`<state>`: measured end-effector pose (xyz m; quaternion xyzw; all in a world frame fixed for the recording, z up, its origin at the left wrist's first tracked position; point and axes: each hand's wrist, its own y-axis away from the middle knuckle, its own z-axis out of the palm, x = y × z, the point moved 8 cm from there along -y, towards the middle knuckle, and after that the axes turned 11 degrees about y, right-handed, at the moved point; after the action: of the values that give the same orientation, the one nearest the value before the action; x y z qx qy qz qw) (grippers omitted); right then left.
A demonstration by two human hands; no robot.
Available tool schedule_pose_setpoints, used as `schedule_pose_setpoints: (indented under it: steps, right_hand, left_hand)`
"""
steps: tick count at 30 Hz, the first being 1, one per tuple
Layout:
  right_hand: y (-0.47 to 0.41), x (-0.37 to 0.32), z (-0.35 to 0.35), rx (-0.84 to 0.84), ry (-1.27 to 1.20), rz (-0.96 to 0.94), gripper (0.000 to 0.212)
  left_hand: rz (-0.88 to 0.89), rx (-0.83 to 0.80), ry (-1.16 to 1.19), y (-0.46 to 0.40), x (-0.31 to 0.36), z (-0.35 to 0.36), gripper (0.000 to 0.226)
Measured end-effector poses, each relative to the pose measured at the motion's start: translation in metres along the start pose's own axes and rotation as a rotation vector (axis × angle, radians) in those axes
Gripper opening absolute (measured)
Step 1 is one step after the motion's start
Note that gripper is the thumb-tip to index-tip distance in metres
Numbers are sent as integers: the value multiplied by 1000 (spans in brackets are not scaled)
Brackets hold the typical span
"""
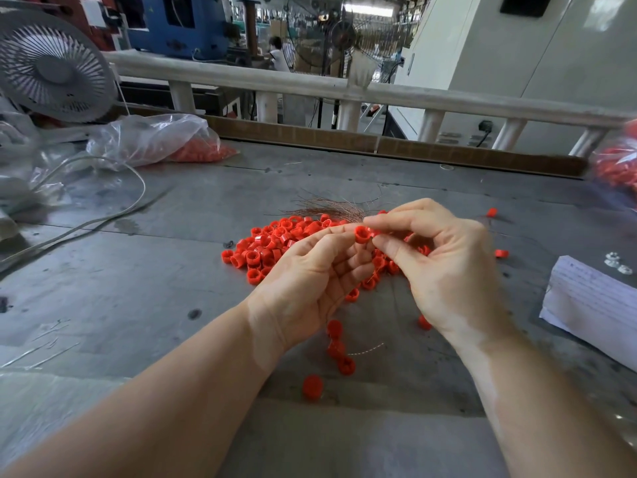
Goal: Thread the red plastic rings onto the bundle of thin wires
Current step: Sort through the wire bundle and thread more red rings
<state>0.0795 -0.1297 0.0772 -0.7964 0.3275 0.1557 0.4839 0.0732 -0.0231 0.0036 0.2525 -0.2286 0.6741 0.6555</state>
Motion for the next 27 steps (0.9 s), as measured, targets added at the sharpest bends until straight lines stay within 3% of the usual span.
schedule_pose_setpoints:
  steps: [4,9,12,18,27]
  right_hand:
    - [1,-1,-1,19,32,7,23]
    - [1,-6,2,-9,78,-62,23]
    - [1,-6,4,-22,69,-74,19]
    - [0,2,3,-12,13,11,29]
    - [2,-4,2,3,110,-87,48]
  left_hand:
    - [-2,-3,-1,1,-1,1,18]
    - [7,-10,-27,2,0,1,41]
    - [7,-9,-32,2,0,1,43]
    - [8,17,-47,1,-1,0,19]
    - [32,-15,-86,1,0,2,17]
